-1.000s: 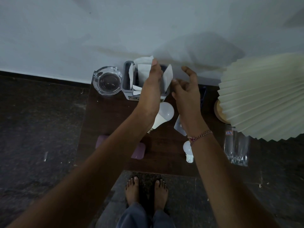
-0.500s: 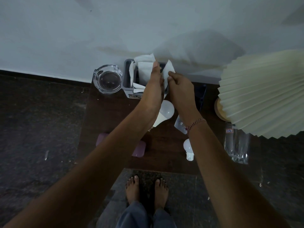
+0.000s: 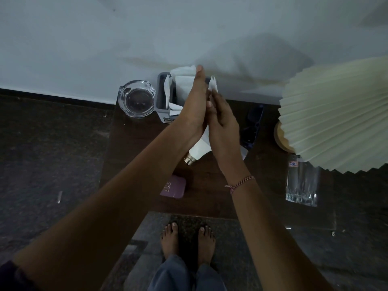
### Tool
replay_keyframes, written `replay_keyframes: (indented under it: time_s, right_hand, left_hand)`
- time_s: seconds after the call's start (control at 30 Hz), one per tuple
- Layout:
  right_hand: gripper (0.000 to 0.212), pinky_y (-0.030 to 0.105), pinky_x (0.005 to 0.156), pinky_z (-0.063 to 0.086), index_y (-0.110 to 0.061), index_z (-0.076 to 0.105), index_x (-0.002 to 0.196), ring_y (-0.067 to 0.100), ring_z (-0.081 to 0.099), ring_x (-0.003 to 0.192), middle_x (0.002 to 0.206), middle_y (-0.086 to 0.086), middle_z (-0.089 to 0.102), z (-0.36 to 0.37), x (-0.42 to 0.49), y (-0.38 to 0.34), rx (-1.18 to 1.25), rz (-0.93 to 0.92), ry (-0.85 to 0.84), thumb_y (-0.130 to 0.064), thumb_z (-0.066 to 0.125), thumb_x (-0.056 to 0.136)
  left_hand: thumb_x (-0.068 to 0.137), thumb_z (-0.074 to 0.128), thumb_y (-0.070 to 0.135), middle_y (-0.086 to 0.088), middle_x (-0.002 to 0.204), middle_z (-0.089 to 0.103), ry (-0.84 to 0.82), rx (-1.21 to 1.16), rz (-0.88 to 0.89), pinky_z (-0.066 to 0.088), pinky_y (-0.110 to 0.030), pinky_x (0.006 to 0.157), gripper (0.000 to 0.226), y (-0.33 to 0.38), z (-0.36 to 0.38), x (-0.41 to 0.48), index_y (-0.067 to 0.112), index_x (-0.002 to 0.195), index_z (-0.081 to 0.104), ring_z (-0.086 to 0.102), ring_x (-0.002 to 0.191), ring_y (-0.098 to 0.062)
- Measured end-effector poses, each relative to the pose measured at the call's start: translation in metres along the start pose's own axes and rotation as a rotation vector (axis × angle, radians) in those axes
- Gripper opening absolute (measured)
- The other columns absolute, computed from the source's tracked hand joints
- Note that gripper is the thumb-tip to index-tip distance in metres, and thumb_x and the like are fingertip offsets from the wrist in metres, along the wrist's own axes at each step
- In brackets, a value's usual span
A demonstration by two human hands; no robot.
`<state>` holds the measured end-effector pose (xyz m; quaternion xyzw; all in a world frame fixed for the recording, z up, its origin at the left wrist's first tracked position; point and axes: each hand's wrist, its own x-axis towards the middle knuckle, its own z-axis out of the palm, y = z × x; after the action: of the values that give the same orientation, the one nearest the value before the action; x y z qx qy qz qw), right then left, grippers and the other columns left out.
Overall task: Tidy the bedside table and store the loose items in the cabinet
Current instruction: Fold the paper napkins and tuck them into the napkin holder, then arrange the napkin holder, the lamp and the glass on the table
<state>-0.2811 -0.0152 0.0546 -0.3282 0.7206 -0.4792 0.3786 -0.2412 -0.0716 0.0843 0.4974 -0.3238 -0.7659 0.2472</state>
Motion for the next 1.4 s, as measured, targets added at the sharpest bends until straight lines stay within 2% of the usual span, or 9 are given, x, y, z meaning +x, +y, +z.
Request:
replay_keyframes:
  time_s: [0.07, 0.2, 0.27, 0.4, 0.47, 0.57, 0.9, 1.07, 1.4]
  right_hand:
    - [0.035, 0.034, 0.106, 0.042, -0.013, 0.05, 0.13, 0.017, 0.046, 0.127, 0.138, 0.008, 0.048, -0.003, 0.0, 0.002, -0.016, -0.013, 0.027, -0.022, 0.044, 0.097]
    - [0.026, 0.017, 0.088, 0.045, -0.012, 0.058, 0.117, 0.009, 0.053, 0.108, 0.125, 0.008, 0.054, -0.017, 0.003, 0.01, -0.031, -0.047, 0.15, -0.021, 0.045, 0.096]
    - [0.024, 0.021, 0.09, 0.048, -0.012, 0.058, 0.115, 0.007, 0.054, 0.103, 0.123, 0.008, 0.057, -0.024, 0.007, 0.014, -0.027, -0.009, 0.197, -0.018, 0.048, 0.095]
    - [0.024, 0.031, 0.094, 0.051, -0.009, 0.058, 0.114, 0.004, 0.055, 0.097, 0.105, -0.003, 0.059, -0.029, 0.017, 0.018, -0.093, 0.051, 0.202, -0.013, 0.052, 0.092]
    - [0.023, 0.033, 0.093, 0.052, -0.008, 0.06, 0.113, 0.004, 0.055, 0.093, 0.096, -0.006, 0.058, -0.028, 0.022, 0.02, -0.129, 0.081, 0.173, -0.012, 0.054, 0.091]
    - [0.023, 0.035, 0.093, 0.052, -0.005, 0.061, 0.112, 0.011, 0.058, 0.098, 0.104, 0.005, 0.063, -0.024, 0.028, 0.021, -0.201, 0.117, 0.11, -0.01, 0.054, 0.091]
    - [0.029, 0.038, 0.094, 0.052, -0.001, 0.063, 0.114, 0.02, 0.064, 0.102, 0.111, 0.014, 0.067, -0.013, 0.043, 0.014, -0.221, 0.122, 0.106, -0.012, 0.06, 0.088]
    - [0.028, 0.039, 0.093, 0.053, 0.0, 0.064, 0.111, 0.021, 0.065, 0.101, 0.11, 0.015, 0.069, -0.013, 0.046, 0.018, -0.232, 0.136, 0.104, -0.005, 0.064, 0.084]
    - [0.03, 0.037, 0.093, 0.053, 0.0, 0.064, 0.113, 0.02, 0.065, 0.101, 0.111, 0.014, 0.068, -0.014, 0.046, 0.019, -0.239, 0.143, 0.078, -0.007, 0.065, 0.084]
  left_hand:
    - [0.093, 0.03, 0.058, -0.014, 0.101, 0.065, 0.014, 0.016, -0.014, 0.049, -0.027, 0.095, 0.052, 0.005, -0.003, -0.007, 0.015, 0.098, 0.06, 0.063, 0.103, -0.019]
    - [0.098, 0.04, 0.034, 0.007, 0.102, 0.062, 0.179, 0.161, 0.235, 0.043, -0.023, 0.089, 0.017, 0.006, -0.019, -0.017, 0.029, 0.093, 0.056, 0.058, 0.1, -0.006]
    - [0.095, 0.048, 0.023, 0.0, 0.11, 0.064, 0.289, 0.144, 0.345, 0.045, -0.028, 0.094, 0.014, 0.003, -0.036, -0.025, 0.024, 0.103, 0.06, 0.06, 0.109, -0.013]
    - [0.091, 0.05, 0.012, -0.001, 0.085, 0.067, 0.532, 0.32, 0.414, 0.054, -0.032, 0.084, 0.021, 0.0, -0.066, -0.029, 0.009, 0.103, 0.067, 0.065, 0.081, -0.013]
    - [0.089, 0.053, 0.013, -0.003, 0.086, 0.069, 0.658, 0.471, 0.42, 0.055, -0.038, 0.087, 0.018, -0.001, -0.079, -0.024, 0.011, 0.098, 0.068, 0.068, 0.084, -0.016]
    - [0.087, 0.058, 0.014, -0.001, 0.086, 0.067, 0.74, 0.535, 0.389, 0.056, -0.04, 0.085, 0.012, -0.005, -0.092, -0.016, 0.013, 0.095, 0.068, 0.068, 0.087, -0.018]
    - [0.084, 0.066, 0.015, -0.009, 0.083, 0.07, 0.695, 0.572, 0.251, 0.059, -0.038, 0.08, 0.019, -0.021, -0.111, 0.005, 0.006, 0.1, 0.07, 0.069, 0.075, -0.021]
    - [0.083, 0.067, 0.007, 0.0, 0.065, 0.064, 0.632, 0.414, 0.23, 0.054, -0.012, 0.054, 0.014, -0.021, -0.111, 0.012, 0.002, 0.096, 0.07, 0.062, 0.045, 0.001]
    - [0.082, 0.069, 0.009, -0.003, 0.064, 0.065, 0.621, 0.375, 0.221, 0.056, -0.015, 0.056, 0.009, -0.018, -0.117, 0.015, 0.003, 0.089, 0.071, 0.065, 0.051, -0.004]
